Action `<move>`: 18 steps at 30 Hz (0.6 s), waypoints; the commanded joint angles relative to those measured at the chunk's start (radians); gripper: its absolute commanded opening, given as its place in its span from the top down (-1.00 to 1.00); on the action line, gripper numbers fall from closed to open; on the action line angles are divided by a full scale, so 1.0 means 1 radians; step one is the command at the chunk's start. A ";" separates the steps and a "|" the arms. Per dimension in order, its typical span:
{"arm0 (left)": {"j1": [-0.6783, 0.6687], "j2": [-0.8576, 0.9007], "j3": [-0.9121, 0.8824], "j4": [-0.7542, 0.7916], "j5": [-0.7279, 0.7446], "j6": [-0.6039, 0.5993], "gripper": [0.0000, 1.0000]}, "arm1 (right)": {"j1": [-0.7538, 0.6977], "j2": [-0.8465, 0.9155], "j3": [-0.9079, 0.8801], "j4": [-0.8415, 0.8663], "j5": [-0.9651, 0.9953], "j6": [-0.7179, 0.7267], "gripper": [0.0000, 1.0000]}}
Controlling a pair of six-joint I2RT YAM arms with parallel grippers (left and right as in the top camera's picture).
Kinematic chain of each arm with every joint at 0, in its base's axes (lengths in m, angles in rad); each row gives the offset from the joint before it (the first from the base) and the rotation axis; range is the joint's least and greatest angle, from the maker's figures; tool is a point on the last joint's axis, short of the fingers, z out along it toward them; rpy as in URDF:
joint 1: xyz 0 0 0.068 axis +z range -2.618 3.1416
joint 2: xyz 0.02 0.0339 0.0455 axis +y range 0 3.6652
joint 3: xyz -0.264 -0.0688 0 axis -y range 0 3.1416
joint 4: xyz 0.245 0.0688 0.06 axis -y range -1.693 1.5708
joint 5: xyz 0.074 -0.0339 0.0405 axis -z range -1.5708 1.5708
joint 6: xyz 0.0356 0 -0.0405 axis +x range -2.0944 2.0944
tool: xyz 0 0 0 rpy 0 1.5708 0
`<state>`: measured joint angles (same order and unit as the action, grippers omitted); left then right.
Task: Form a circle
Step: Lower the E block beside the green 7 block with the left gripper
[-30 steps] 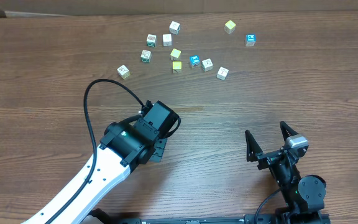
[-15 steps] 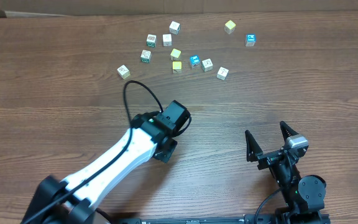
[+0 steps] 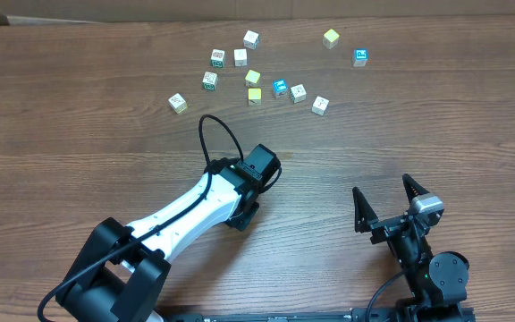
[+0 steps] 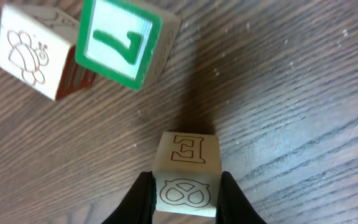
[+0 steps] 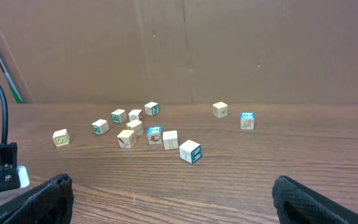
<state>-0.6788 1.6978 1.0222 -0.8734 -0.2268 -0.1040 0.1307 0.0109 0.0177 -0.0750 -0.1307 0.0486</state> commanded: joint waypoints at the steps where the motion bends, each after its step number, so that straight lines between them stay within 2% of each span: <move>1: 0.006 0.004 -0.006 0.013 -0.021 0.044 0.68 | -0.005 -0.008 -0.010 0.005 0.002 -0.005 -1.00; 5: 0.006 0.004 -0.006 0.026 -0.021 0.102 0.62 | -0.005 -0.008 -0.010 0.005 0.002 -0.005 -1.00; 7: 0.006 0.004 -0.006 0.034 -0.022 0.106 0.52 | -0.005 -0.008 -0.010 0.005 0.002 -0.005 -1.00; 11: 0.006 0.004 -0.006 0.037 -0.058 0.105 0.49 | -0.005 -0.008 -0.010 0.005 0.002 -0.005 -1.00; 18: 0.006 0.004 -0.006 0.036 -0.061 0.104 0.26 | -0.005 -0.008 -0.010 0.005 0.002 -0.005 -1.00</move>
<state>-0.6788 1.6978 1.0222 -0.8402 -0.2707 -0.0147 0.1307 0.0109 0.0177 -0.0753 -0.1307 0.0483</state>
